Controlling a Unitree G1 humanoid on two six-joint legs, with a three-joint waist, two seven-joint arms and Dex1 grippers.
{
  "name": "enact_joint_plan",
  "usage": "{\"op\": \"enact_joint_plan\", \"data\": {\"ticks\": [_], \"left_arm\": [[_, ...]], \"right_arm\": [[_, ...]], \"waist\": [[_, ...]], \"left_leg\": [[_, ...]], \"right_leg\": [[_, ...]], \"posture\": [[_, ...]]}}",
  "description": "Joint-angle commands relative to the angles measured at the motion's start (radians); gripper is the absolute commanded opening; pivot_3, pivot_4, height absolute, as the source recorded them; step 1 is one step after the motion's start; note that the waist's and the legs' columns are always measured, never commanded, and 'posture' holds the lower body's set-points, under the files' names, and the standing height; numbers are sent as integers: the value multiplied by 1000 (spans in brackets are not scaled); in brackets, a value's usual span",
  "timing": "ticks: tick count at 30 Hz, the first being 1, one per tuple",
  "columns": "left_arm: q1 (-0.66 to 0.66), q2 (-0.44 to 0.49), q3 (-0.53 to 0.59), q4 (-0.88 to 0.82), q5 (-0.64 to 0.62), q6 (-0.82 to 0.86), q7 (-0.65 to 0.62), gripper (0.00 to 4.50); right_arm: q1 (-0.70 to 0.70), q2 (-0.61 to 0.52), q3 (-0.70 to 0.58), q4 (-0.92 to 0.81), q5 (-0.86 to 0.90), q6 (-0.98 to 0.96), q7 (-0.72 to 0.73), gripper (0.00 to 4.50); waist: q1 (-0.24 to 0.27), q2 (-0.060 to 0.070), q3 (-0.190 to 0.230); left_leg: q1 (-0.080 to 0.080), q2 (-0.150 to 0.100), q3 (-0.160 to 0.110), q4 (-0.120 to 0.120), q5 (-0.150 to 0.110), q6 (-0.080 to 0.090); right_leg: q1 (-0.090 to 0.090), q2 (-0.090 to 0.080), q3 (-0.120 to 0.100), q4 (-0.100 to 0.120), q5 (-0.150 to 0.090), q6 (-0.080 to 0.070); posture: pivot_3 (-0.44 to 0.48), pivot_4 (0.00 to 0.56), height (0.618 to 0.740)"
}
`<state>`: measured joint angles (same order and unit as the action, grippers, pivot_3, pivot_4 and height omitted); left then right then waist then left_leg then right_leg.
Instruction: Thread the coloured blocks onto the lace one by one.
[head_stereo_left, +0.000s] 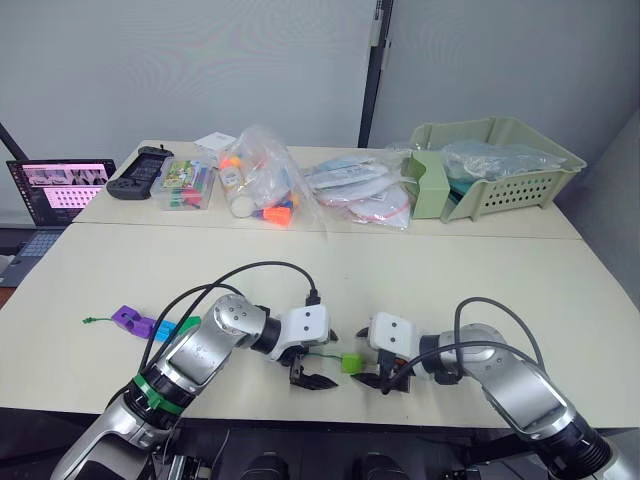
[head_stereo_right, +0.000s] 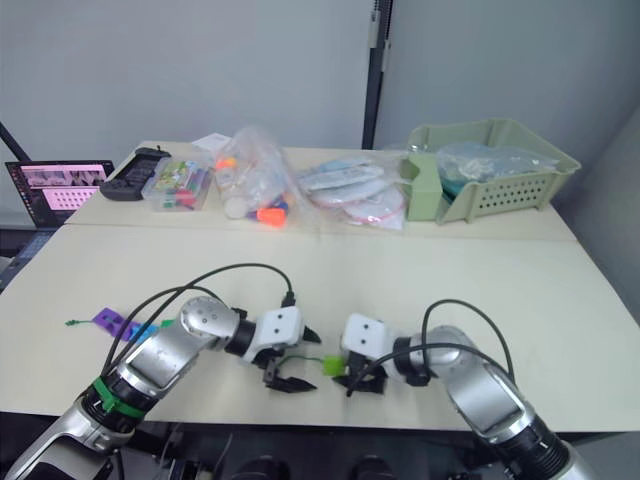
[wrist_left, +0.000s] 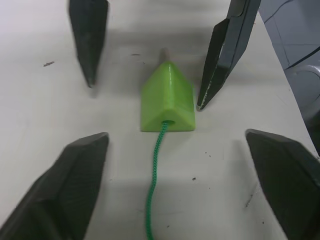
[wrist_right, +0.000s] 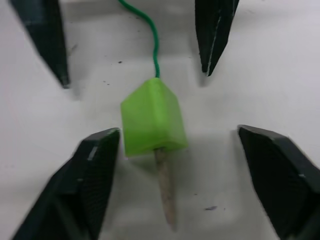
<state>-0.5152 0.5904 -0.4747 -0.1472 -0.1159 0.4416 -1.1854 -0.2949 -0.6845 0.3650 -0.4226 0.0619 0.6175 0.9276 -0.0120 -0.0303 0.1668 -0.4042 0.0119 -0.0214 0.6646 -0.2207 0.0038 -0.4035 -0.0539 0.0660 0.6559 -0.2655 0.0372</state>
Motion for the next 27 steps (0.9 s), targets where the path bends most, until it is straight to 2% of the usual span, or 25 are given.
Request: {"op": "enact_joint_plan", "data": {"ticks": [1, 6, 12, 16, 22, 27], "left_arm": [[-18, -42, -18, 16, 36, -31, 39, 4500], [-42, -123, -57, 54, 82, -15, 89, 4500], [-34, -131, -62, 41, 68, 34, 68, 4500], [-38, -119, -73, 51, 86, 39, 64, 3341], [-43, -129, -89, 67, 90, 32, 58, 1347], [-50, -131, -89, 80, 90, 24, 52, 1297]], "right_arm": [[67, -21, -24, -30, 32, 23, 3, 4465], [151, -53, -92, -44, 64, -23, 5, 4465], [156, -61, -104, -4, 71, -68, -1, 4465], [145, -60, -92, 18, 67, -89, 8, 4500], [142, -62, -90, 42, 60, -100, 13, 4500], [140, -62, -95, 51, 60, -106, 17, 4500]], "waist": [[6, 0, 0], [14, 0, 0], [8, 0, 0], [8, 0, 0], [8, 0, 0], [9, 0, 0]], "left_leg": [[0, 0, 0, 0, 0, 0], [-1, -4, 0, 1, 0, 0], [0, -4, -1, 1, 0, 0], [0, -4, -1, 1, 0, 0], [0, -4, -1, 1, 0, 0], [2, -4, -1, 1, 0, 0]], "right_leg": [[0, 0, 0, 0, 0, 0], [1, -2, 0, -1, 0, 1], [1, -2, 0, -1, 0, 2], [1, -3, 0, -1, 0, 2], [2, -3, 0, -1, 0, 2], [4, -3, 0, -1, 0, 2]], "posture": [[0, 150, 740], [0, 150, 740], [0, 150, 740], [0, 150, 740], [0, 150, 740], [0, 150, 740]]}}
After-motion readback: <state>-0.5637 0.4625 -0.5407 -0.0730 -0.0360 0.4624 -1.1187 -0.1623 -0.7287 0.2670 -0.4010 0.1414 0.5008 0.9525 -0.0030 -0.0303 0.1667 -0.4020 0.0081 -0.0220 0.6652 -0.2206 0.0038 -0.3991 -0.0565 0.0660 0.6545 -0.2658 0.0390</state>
